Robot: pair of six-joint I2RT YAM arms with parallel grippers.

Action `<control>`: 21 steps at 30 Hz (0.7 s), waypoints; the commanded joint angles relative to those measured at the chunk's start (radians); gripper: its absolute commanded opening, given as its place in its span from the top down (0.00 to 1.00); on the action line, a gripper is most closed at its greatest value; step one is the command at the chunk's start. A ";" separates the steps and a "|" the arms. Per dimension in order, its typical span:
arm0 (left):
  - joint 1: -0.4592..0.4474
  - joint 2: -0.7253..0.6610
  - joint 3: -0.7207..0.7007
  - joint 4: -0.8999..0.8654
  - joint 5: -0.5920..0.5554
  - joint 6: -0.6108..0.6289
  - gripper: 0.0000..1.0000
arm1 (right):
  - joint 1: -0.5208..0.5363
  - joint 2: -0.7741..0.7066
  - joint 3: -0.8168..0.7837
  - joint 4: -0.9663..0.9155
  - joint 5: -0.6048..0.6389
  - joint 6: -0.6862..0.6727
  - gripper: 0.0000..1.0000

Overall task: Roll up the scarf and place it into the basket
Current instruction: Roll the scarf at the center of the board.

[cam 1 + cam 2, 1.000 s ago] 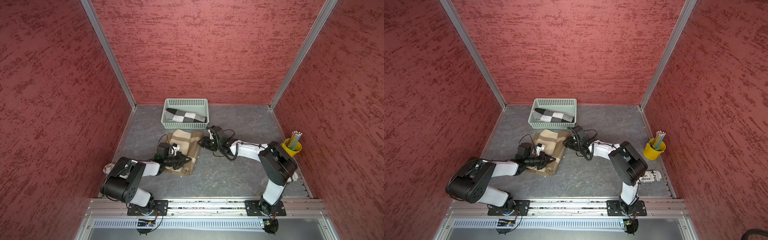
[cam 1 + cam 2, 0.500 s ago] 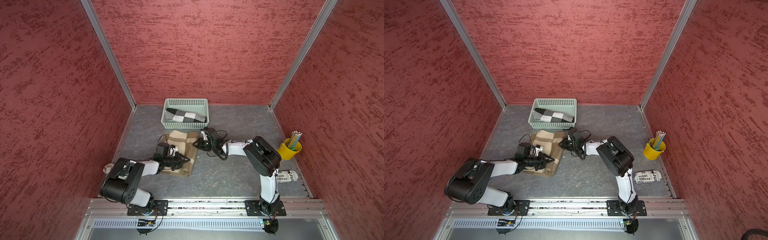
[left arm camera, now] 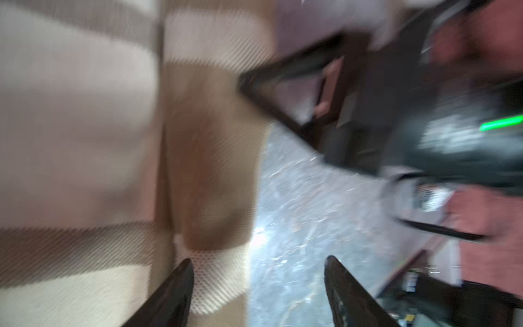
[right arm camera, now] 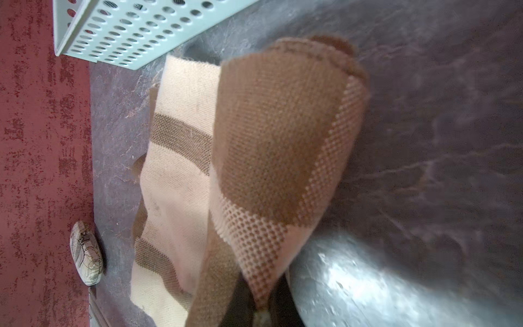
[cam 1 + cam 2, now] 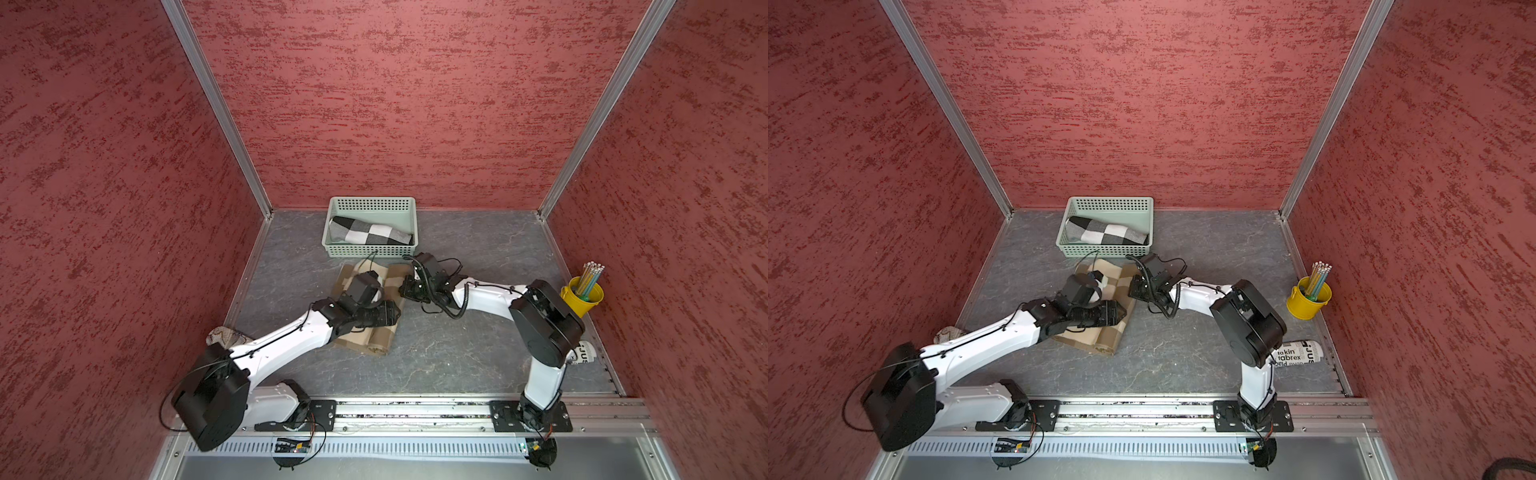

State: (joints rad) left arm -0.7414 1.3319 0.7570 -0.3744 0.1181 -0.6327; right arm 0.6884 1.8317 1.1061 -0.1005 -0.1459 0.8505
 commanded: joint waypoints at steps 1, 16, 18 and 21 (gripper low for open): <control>-0.058 0.083 0.055 -0.046 -0.136 0.031 0.44 | 0.000 -0.070 0.023 -0.129 0.100 -0.009 1.00; 0.147 0.209 0.059 0.058 0.232 0.099 0.99 | 0.002 -0.058 0.137 -0.292 0.131 -0.040 0.82; 0.194 0.285 0.090 0.051 0.347 0.141 1.00 | 0.000 -0.047 0.145 -0.255 0.098 -0.036 0.71; 0.281 0.407 0.095 0.110 0.541 0.139 1.00 | -0.001 -0.057 0.127 -0.214 0.085 -0.029 0.60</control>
State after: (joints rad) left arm -0.5114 1.6558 0.8524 -0.3061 0.4316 -0.5350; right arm 0.6891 1.7779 1.2289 -0.3710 -0.0322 0.8143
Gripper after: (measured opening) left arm 0.103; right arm 0.381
